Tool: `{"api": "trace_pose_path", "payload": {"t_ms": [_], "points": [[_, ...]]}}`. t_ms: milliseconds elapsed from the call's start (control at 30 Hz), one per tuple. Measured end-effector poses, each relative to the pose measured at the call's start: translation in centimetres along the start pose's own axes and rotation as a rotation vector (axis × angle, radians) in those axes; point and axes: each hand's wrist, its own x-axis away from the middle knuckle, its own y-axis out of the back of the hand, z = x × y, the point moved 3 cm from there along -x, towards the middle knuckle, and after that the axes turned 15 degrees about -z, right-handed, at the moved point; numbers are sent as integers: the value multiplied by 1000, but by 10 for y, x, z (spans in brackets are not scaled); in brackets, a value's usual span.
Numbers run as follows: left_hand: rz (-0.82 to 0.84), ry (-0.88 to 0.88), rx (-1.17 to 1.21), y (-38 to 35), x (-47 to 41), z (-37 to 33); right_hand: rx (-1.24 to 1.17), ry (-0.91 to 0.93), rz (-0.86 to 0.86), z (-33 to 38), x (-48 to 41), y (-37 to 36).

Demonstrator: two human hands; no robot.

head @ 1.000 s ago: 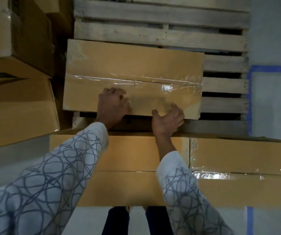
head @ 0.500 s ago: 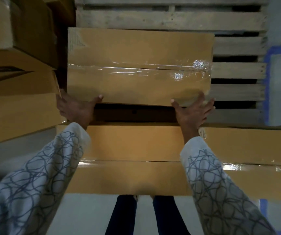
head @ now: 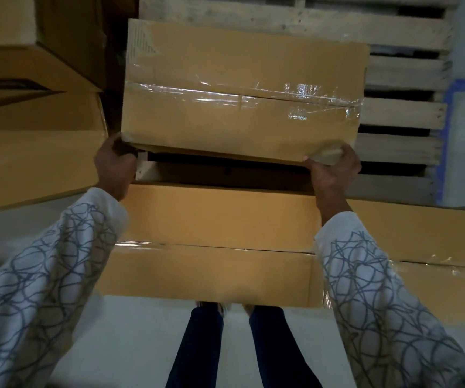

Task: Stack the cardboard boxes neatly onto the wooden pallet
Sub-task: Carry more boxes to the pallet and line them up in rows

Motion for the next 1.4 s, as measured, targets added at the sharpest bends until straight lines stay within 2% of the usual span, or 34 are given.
{"api": "trace_pose_path", "payload": {"t_ms": [100, 267, 567, 867, 1000, 1267, 1400], "points": [[61, -24, -9, 16, -17, -1, -109, -26, 6, -10, 2, 7], [60, 88, 9, 44, -31, 9, -279, -124, 58, -19, 11, 14], [169, 205, 45, 70, -44, 49, -11, 27, 242, -23, -15, 37], [246, 219, 18, 77, -42, 81, 75, 82, 196, -56, -13, 43], [296, 217, 6, 84, -38, 87, 136, 160, 242, -74, -19, 44], [335, 207, 1, 88, -25, 84, 59, 117, 263, -72, 0, 50], [349, 229, 16, 90, -18, 80, 12, 108, 280, -100, -15, 36]]}}
